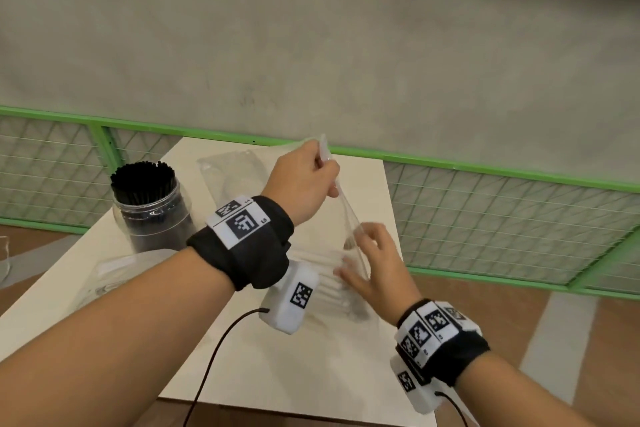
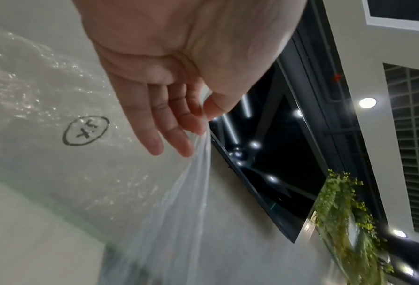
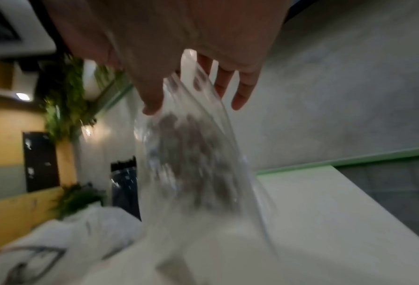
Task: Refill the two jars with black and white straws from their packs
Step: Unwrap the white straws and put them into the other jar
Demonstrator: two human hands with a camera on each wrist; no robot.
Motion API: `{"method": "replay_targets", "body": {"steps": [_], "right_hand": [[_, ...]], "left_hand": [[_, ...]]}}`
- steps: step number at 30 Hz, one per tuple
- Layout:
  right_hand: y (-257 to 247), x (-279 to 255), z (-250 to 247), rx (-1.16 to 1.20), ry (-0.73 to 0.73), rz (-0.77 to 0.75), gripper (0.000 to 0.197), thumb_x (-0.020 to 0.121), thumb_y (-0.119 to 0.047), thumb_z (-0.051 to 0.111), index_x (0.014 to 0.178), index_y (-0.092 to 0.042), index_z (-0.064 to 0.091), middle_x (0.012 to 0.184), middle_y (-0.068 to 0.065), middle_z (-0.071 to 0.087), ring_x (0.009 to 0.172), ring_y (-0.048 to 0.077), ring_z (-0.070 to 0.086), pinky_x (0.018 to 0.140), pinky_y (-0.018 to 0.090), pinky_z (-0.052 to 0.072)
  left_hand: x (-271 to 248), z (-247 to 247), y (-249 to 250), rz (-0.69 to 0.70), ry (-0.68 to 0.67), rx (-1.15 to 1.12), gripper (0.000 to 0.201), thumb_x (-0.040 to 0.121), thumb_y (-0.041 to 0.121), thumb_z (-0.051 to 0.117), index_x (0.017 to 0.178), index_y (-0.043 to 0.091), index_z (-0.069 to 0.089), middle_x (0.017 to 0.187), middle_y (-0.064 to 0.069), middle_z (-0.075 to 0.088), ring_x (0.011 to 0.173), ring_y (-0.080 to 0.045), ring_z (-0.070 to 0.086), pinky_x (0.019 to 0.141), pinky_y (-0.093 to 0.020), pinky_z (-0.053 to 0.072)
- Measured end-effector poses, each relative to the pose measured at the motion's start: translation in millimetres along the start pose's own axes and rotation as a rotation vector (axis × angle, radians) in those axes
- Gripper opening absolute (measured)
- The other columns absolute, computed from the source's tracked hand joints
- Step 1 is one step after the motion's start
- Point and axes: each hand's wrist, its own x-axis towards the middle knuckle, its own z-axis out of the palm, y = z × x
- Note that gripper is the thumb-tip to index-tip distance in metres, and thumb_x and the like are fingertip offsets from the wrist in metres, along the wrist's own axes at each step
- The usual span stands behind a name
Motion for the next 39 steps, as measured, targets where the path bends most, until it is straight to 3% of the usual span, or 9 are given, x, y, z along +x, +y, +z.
{"method": "replay_targets", "body": {"steps": [6,8,11,17,20,25,29,34,39], "right_hand": [[22.3,-29.1,-4.9,0.206,-0.075,0.272,0.057,0.074,-0.069,0.061,0.119,-0.039,0.044,0.120,-0.023,0.040,0.112,-0.007,0.044,0.089,0.032,0.051],[21.3,-27.9,-12.4,0.211,-0.065,0.289,0.064,0.065,-0.064,0.073,0.118,-0.049,0.039,0.121,-0.027,0.038,0.110,-0.009,0.044,0.091,0.021,0.046],[21.5,-22.5,-25.8,0.111,-0.077,0.281,0.086,0.058,-0.050,0.085,0.128,-0.039,0.037,0.125,-0.018,0.040,0.108,-0.001,0.047,0.093,0.018,0.042],[22.8,-8.0,-56.0,0.054,-0.082,0.275,0.091,0.055,-0.057,0.076,0.134,-0.041,0.033,0.116,-0.019,0.048,0.099,0.002,0.052,0.082,0.021,0.047],[18.1,-4.2,-65.8,0.014,-0.156,0.262,0.093,0.061,-0.045,0.082,0.137,-0.041,0.029,0.116,-0.025,0.046,0.103,0.001,0.050,0.085,0.020,0.043],[-0.6,-4.4,-66.2,-0.109,-0.311,0.166,0.092,0.066,-0.040,0.081,0.140,-0.037,0.027,0.121,-0.027,0.043,0.104,0.002,0.048,0.086,0.023,0.044],[-7.3,-7.4,-52.7,-0.137,-0.395,0.122,0.091,0.068,-0.039,0.080,0.140,-0.034,0.026,0.130,-0.026,0.040,0.109,0.001,0.046,0.093,0.028,0.046],[-5.4,-2.5,-45.0,-0.087,-0.364,0.137,0.087,0.066,-0.036,0.078,0.137,-0.036,0.029,0.136,-0.021,0.042,0.108,0.009,0.054,0.089,0.033,0.050],[1.3,6.2,-33.2,-0.083,-0.348,0.141,0.087,0.065,-0.029,0.080,0.136,-0.036,0.031,0.136,-0.019,0.044,0.107,0.010,0.056,0.087,0.034,0.051]], "left_hand": [[-2.6,-10.8,-0.4,-0.085,0.038,-0.294,0.012,0.090,0.011,0.045,0.080,0.012,0.050,0.062,0.002,0.064,0.070,-0.018,0.066,0.081,-0.041,0.057],[-3.9,-13.8,-1.7,-0.131,0.051,-0.393,0.011,0.092,0.011,0.044,0.084,0.008,0.050,0.055,0.006,0.063,0.068,-0.015,0.065,0.082,-0.037,0.056],[-6.9,-19.1,-3.4,-0.168,0.078,-0.483,0.012,0.093,0.012,0.043,0.083,0.010,0.049,0.053,0.007,0.062,0.068,-0.014,0.065,0.083,-0.037,0.055],[-11.2,-30.1,-21.9,-0.122,0.162,-0.365,0.006,0.091,0.023,0.054,0.090,0.017,0.054,0.094,0.000,0.057,0.094,-0.014,0.062,0.087,-0.044,0.055],[-18.0,-28.2,-29.4,-0.085,0.180,-0.319,0.034,0.083,0.035,0.067,0.108,0.024,0.047,0.116,0.004,0.049,0.109,-0.018,0.054,0.077,-0.037,0.055],[-30.9,-8.4,-51.4,-0.188,-0.044,-0.236,0.095,0.068,0.055,0.072,0.143,0.039,0.016,0.152,0.007,0.018,0.136,-0.021,0.032,0.108,-0.049,0.034],[-37.3,7.2,-83.6,-0.189,-0.255,-0.034,0.106,0.055,0.050,0.074,0.142,0.046,0.013,0.151,0.004,0.020,0.136,-0.024,0.033,0.111,-0.046,0.031],[-56.3,17.2,-105.3,-0.265,-0.592,0.089,0.126,0.047,0.067,0.077,0.145,0.044,0.001,0.156,0.008,0.010,0.141,-0.017,0.020,0.115,-0.042,0.024],[-61.2,28.2,-103.4,-0.204,-0.652,0.152,0.140,0.049,0.052,0.086,0.145,0.037,-0.014,0.152,0.003,0.017,0.141,-0.013,0.016,0.114,-0.031,0.019]]}}
